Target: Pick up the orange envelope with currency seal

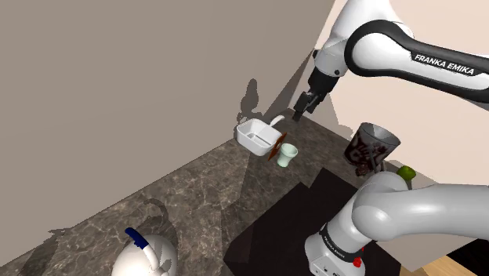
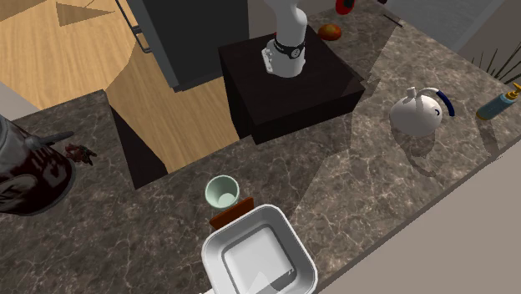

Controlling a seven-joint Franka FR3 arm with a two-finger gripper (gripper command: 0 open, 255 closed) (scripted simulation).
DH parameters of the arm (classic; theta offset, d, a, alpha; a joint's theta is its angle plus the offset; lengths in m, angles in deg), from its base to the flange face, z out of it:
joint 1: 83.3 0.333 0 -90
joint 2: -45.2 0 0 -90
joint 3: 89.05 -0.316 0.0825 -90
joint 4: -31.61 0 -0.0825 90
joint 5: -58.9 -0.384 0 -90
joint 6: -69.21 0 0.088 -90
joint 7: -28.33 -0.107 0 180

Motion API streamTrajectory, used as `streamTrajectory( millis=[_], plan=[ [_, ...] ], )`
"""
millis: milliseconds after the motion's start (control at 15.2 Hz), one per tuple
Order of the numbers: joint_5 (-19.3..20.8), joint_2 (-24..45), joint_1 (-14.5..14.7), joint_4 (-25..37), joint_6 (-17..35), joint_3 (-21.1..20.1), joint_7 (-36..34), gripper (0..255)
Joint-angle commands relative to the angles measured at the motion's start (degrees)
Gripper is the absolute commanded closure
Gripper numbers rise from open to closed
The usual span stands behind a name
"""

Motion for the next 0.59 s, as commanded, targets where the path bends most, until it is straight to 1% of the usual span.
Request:
streamTrajectory(
  millis=[0,528],
  plan=[
    [0.0,0.0,0.0,0.0,0.0,0.0,0.0,0],
    [0.6,15.47,-5.7,1.4,12.73,0.61,-10.47,0]
  ],
)
